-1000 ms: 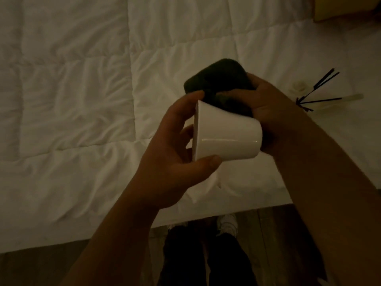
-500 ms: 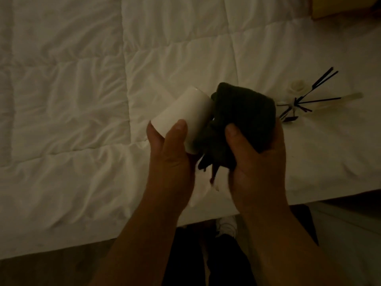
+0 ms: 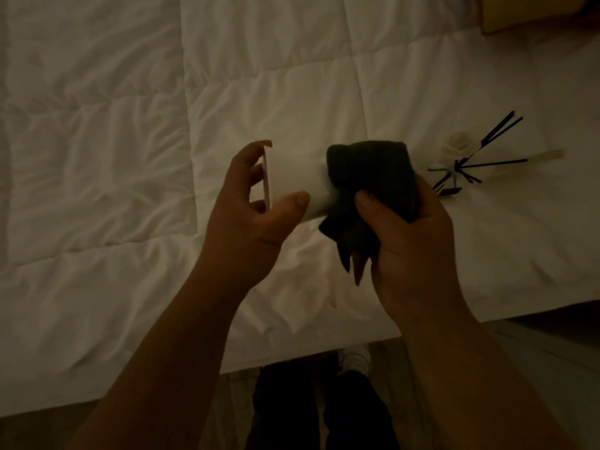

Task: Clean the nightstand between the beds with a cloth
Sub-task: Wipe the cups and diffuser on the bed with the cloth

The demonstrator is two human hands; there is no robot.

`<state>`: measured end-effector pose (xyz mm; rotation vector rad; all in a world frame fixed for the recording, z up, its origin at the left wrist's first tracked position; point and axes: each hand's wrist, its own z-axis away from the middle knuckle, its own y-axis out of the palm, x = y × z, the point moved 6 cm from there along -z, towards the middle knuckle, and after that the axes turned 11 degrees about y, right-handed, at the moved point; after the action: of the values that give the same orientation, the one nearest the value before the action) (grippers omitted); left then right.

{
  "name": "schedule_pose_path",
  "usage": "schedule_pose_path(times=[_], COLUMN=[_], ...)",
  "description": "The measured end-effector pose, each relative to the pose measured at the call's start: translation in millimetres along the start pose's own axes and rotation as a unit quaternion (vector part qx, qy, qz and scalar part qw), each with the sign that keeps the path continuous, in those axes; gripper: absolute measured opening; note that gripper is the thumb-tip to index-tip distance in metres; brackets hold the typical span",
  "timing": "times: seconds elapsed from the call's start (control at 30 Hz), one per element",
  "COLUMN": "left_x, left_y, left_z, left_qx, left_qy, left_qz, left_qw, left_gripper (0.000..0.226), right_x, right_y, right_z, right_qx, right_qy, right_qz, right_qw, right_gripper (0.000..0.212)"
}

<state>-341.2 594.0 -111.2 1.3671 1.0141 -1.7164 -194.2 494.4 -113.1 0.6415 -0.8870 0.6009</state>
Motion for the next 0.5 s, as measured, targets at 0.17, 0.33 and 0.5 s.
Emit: schedule_pose_path(times=[0.17,0.33,0.5], left_x=[14,38,43], left_y=[-2,17,26], left_z=[-35,-60,-54], left_qx=[0.042,0.126,0.134], left_qy=[0.053,0.083,0.086], left_qz=[-0.261,-0.478,-0.563], left_qw=[0.963,0.866,0.811], left_gripper=[0.081,0.089,0.111], right_x=[-9,-23,-22], right_y=[-11,-40,-75], right_z=[20,25,24], right_qx=[0.130,0.070,-0.030], right_qy=[0.021,0.050,0.074], right_qz=[0.174,0.115,-0.040], right_qw=[0.976,0.990,0.996], right_gripper=[0.044,0.045,0.067])
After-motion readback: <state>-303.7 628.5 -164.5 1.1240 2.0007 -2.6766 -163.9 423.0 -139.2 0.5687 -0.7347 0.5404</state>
